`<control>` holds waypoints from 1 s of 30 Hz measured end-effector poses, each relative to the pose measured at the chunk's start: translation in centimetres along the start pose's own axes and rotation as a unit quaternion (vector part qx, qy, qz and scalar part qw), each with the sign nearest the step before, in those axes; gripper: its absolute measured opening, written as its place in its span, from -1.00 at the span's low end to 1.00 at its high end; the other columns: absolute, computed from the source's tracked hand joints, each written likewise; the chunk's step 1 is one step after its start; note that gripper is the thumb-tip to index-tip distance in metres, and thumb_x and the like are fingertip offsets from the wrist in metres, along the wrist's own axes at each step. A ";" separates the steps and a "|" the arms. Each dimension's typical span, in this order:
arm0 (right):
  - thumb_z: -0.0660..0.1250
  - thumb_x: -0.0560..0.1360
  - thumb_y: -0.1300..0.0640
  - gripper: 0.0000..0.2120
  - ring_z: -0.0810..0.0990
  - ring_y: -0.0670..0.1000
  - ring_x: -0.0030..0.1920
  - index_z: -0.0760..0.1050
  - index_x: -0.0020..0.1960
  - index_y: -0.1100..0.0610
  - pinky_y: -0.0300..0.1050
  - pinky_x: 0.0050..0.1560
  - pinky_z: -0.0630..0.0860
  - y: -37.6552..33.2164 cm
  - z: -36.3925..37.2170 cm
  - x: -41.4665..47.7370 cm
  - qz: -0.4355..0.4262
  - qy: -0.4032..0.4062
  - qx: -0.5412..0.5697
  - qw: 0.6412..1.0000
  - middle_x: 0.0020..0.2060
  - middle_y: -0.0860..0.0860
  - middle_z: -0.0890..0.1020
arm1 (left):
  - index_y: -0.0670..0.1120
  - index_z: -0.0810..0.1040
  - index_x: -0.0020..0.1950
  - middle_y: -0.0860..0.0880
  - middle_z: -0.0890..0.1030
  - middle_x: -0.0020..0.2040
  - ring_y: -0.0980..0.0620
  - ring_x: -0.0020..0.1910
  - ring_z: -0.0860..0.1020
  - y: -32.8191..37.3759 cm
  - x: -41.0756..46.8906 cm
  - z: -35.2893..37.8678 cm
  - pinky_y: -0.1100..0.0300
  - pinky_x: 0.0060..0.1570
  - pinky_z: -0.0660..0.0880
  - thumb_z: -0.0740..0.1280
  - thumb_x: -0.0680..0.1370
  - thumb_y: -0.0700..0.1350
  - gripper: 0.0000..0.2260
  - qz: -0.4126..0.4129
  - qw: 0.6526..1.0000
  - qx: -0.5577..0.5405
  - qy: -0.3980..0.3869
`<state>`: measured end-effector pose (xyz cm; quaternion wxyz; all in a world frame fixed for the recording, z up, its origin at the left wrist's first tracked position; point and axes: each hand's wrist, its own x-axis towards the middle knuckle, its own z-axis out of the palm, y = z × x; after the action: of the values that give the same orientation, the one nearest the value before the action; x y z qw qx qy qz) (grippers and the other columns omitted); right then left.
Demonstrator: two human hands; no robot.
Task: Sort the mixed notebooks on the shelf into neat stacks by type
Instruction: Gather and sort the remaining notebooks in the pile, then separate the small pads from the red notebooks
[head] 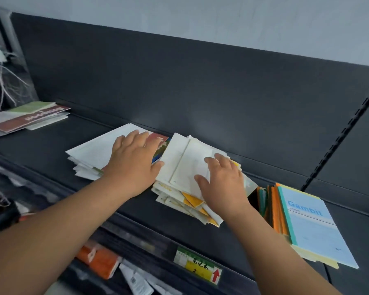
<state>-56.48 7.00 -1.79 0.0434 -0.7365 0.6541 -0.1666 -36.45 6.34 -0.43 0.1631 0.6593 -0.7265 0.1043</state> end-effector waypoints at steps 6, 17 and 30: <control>0.15 0.61 -0.15 -0.46 0.08 0.09 0.55 0.22 0.53 0.02 0.05 0.53 0.03 -3.0 0.4 -1.3 -0.034 -0.016 0.008 0.999 0.55 0.03 0.17 | 0.02 0.18 0.53 -0.09 0.21 0.53 -0.11 0.53 0.09 -3.5 -3.8 -1.1 -0.06 0.47 -0.01 0.17 0.58 0.19 -0.44 -0.051 0.998 0.034 -0.010; 0.18 0.60 -0.15 -0.46 0.16 0.09 0.53 0.26 0.51 0.05 0.08 0.52 0.11 -16.5 2.7 -3.7 -0.101 -0.017 -0.005 0.995 0.53 0.02 0.24 | 0.02 0.14 0.55 -0.10 0.18 0.55 -0.12 0.53 0.07 -15.5 -9.9 -5.1 -0.08 0.48 -0.01 0.15 0.57 0.22 -0.41 -0.082 0.996 0.046 -0.002; 0.18 0.60 -0.16 -0.44 0.17 0.05 0.52 0.21 0.53 0.04 0.00 0.50 0.09 -36.5 8.8 -4.1 -0.148 -0.043 0.039 0.987 0.51 0.01 0.26 | 0.04 0.13 0.54 -0.06 0.20 0.54 -0.08 0.52 0.12 -36.0 -15.2 -9.6 -0.05 0.46 0.05 0.14 0.56 0.25 -0.40 -0.128 0.989 0.079 -0.010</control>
<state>-19.52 14.79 -0.53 0.0753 -0.8295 0.5284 -0.1646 1.36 19.99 0.51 0.1147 0.7585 -0.6276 0.1331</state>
